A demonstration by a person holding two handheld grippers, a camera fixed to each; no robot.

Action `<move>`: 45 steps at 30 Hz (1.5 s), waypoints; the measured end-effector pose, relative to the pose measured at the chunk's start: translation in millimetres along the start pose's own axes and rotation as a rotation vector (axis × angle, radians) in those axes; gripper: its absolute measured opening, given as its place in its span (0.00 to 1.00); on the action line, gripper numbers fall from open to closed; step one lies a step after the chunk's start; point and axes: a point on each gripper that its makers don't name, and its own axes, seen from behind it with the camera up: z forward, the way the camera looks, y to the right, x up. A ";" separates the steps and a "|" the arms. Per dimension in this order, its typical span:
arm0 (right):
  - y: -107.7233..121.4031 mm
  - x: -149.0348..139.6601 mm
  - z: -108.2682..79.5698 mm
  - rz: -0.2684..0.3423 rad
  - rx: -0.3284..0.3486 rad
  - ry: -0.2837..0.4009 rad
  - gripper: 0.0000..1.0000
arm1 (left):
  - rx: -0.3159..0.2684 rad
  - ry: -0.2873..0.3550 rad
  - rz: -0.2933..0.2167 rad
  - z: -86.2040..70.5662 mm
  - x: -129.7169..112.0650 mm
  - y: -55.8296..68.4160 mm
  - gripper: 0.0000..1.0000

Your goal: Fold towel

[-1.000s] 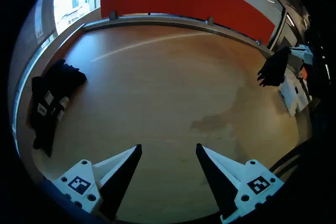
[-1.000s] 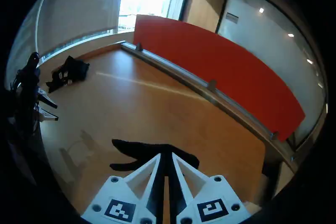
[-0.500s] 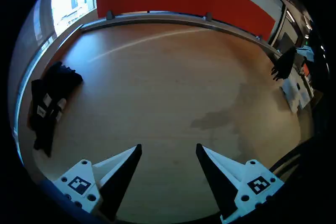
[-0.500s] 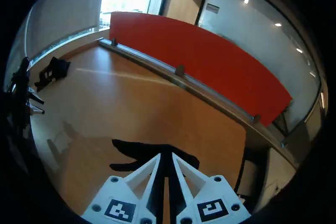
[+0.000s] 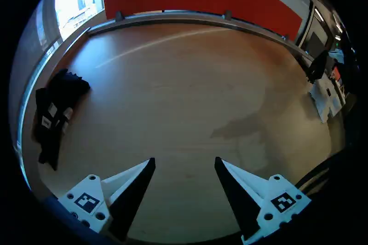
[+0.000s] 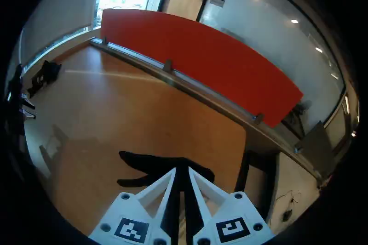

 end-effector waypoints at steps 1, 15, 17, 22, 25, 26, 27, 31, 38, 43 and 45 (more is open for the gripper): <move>5.8 -1.2 -0.4 0.005 -0.005 -0.002 0.04 | 0.002 -0.001 0.000 -0.1 0.1 0.4 0.96; 66.3 -13.8 -4.2 0.024 -0.059 -0.032 0.04 | 0.020 -0.012 0.010 -1.8 1.4 5.6 0.96; 71.4 -13.4 -5.1 0.029 -0.064 -0.030 0.04 | 0.020 -0.013 0.009 -2.1 1.7 6.5 0.96; 79.1 -14.8 -6.0 0.036 -0.073 -0.032 0.04 | 0.020 -0.014 0.010 -1.5 2.7 9.0 0.96; 82.1 -18.4 -5.3 0.032 -0.077 -0.041 0.04 | 0.019 -0.014 0.012 -1.0 3.7 10.6 0.96; 82.8 -19.7 -5.1 0.032 -0.078 -0.044 0.04 | 0.018 -0.014 0.012 -0.9 4.0 11.2 0.96; 83.5 -21.0 -5.0 0.031 -0.079 -0.047 0.04 | 0.018 -0.014 0.013 -0.9 4.3 11.8 0.96; 86.1 -24.5 -6.1 0.032 -0.083 -0.053 0.04 | 0.015 -0.015 0.015 -1.2 5.2 13.2 0.96; 91.6 -32.9 -13.4 0.040 -0.096 -0.060 0.04 | 0.013 -0.014 0.019 -1.9 7.1 15.1 0.96; 94.3 -49.4 -23.2 0.058 -0.106 -0.072 0.04 | 0.007 -0.012 0.022 -2.9 8.0 18.3 0.96; 95.0 -58.5 -27.6 0.065 -0.111 -0.080 0.04 | 0.005 -0.011 0.025 -3.2 8.3 19.6 0.96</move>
